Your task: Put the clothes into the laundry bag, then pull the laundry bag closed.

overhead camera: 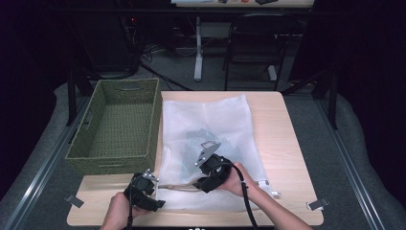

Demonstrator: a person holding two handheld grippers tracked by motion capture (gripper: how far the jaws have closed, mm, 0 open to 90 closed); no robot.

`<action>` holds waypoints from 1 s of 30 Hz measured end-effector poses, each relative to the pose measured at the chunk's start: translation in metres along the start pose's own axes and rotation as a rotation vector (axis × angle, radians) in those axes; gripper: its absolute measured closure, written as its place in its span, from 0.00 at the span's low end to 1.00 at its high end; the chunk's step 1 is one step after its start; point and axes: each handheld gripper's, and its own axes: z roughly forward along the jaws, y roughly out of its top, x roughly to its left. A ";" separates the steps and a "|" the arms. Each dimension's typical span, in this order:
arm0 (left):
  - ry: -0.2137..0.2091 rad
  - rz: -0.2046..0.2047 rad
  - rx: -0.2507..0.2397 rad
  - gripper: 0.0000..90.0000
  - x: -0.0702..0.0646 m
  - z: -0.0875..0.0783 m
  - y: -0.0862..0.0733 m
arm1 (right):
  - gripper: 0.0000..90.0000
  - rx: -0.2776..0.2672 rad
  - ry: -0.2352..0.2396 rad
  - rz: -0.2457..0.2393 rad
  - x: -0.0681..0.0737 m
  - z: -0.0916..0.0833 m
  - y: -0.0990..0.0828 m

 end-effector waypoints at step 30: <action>0.047 0.085 -0.069 0.94 -0.005 -0.002 0.001 | 0.73 0.026 0.076 -0.080 0.015 0.098 0.034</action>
